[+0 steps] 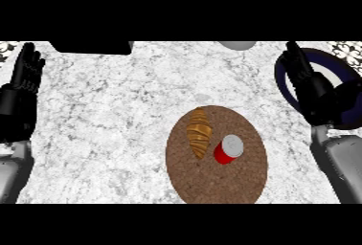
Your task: Pick the can from the placemat and place it in the plate
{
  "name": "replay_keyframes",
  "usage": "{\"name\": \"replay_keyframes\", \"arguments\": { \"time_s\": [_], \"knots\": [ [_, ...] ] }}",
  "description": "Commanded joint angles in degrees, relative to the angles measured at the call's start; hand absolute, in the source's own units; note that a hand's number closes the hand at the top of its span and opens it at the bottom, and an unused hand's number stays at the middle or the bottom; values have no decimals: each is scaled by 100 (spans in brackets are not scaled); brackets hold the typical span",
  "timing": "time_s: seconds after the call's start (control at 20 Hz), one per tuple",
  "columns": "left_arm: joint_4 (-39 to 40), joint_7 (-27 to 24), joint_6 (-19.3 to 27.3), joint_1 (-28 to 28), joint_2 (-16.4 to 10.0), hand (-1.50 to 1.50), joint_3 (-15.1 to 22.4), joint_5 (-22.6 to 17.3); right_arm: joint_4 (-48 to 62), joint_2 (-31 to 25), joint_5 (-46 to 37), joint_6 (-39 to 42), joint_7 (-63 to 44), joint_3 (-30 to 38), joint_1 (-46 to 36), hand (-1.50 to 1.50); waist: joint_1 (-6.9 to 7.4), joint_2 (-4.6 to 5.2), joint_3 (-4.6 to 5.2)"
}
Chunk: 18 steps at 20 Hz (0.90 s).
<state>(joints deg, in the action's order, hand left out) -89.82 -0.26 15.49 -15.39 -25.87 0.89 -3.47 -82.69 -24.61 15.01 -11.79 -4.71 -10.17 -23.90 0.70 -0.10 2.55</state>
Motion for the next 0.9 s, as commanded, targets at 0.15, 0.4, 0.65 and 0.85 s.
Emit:
{"name": "replay_keyframes", "arguments": {
  "time_s": [0.15, 0.4, 0.65, 0.85],
  "knots": [
    [365, -279, -216, 974, -165, 0, 92, 217, -850, 1231, 1382, -267, -202, 480, 17, -150, -67, -17, -255],
    [471, -172, -320, 1677, -126, 0, 353, 327, -1344, 1379, -180, -2199, 387, 386, 735, -150, -237, -75, -242],
    [483, -461, -400, 1964, -117, 0, 311, 319, -2899, 2346, -848, -3231, 980, -459, 1995, -150, -234, -62, -248],
    [565, -770, -367, 2128, 76, 0, 339, 493, -3992, 2150, -1438, -3384, 803, -1473, 3031, -150, -128, -18, -251]
  ]
}}
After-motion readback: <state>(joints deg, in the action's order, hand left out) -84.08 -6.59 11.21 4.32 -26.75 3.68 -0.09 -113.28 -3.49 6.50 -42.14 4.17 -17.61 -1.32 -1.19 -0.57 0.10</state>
